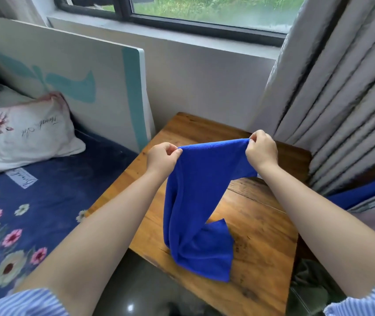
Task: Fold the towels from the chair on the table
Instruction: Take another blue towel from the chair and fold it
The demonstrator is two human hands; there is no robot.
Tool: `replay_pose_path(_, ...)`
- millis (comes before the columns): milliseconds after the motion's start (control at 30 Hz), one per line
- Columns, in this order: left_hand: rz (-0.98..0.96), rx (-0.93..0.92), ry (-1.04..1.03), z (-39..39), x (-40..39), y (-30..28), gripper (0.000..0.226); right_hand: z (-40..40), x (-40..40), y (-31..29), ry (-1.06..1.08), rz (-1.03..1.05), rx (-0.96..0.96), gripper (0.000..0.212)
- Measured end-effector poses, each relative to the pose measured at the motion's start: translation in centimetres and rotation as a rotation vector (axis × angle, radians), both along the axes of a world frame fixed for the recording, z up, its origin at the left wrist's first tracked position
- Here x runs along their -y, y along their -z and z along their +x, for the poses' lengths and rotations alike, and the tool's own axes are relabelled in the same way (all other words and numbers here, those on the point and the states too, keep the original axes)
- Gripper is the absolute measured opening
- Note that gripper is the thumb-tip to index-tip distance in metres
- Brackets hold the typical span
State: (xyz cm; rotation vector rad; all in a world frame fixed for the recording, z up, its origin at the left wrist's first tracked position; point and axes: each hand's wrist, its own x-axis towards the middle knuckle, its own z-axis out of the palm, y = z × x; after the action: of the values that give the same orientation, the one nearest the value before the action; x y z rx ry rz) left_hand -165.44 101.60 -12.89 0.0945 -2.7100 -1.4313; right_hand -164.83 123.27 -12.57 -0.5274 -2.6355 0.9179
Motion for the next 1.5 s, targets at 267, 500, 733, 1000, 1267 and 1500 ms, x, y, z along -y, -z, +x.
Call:
replay_pose_path(267,-0.009,0.246,0.049,-5.4,1.9,6.7,0.014,-3.6,2.2,6.6,-0.04,-0.182,0.241,0.023)
replay_pose_path(500,-0.508,0.72,0.31,-5.6,6.0,14.9,0.021,-1.0,6.6,16.5,0.003,-0.169,0.681,0.021)
replay_pose_path(733,-0.522,0.88,0.333,-3.5,8.2,20.8,0.04,0.7,10.8,21.8,0.24,-0.211,0.792,0.027)
replay_pose_path(1000,-0.272,0.784,0.33,-3.3,8.2,22.8,0.018,0.0,12.0,23.2,0.306,-0.258,0.655,0.035)
replay_pose_path(1267,-0.094,0.573,0.051,-6.3,9.4,20.9,0.039,0.8,9.7,19.0,0.548,-0.223,0.489,0.036)
replay_pose_path(1500,-0.316,0.56,0.369,-6.1,11.4,18.7,0.039,5.1,8.1,17.9,0.362,-0.126,0.984,0.023)
